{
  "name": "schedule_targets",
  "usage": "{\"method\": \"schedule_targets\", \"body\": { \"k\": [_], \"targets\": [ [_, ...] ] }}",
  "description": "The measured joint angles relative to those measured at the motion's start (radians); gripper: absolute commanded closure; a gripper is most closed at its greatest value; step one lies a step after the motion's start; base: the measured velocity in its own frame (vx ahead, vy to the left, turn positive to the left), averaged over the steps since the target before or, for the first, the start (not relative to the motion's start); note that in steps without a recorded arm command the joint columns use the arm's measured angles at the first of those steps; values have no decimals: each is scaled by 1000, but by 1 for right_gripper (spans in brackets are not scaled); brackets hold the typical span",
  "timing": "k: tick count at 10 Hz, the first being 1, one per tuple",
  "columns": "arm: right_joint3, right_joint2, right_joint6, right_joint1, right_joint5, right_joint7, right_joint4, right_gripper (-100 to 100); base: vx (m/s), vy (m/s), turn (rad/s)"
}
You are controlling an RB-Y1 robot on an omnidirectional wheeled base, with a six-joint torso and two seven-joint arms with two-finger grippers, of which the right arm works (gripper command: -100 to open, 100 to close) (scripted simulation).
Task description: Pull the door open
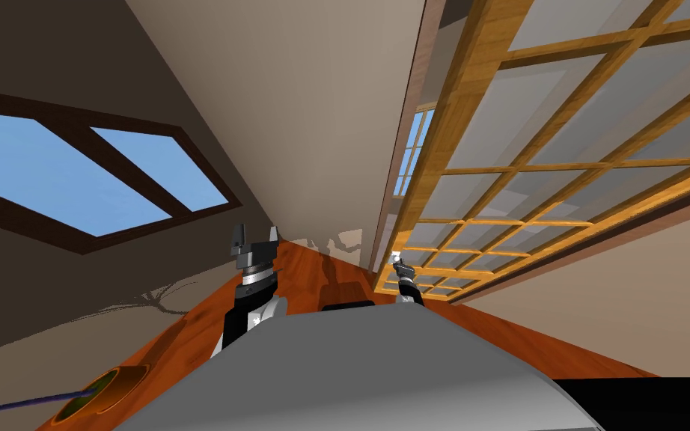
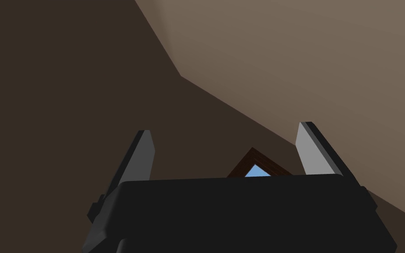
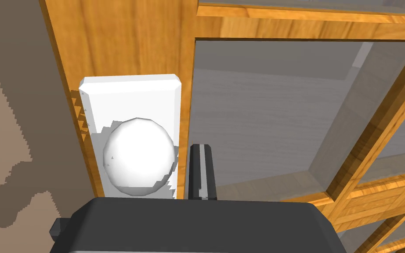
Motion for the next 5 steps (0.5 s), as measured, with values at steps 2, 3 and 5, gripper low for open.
{"method": "schedule_targets", "body": {
  "k": [2,3,5],
  "targets": [
    [1,1,-1,0,0,0,0,100,-3,4,-4],
    [1,1,-1,0,0,0,0,100,0,0,0],
    [11,-7,-8,3,6,-8,-4,-100,-158,-19,104]
  ]
}}
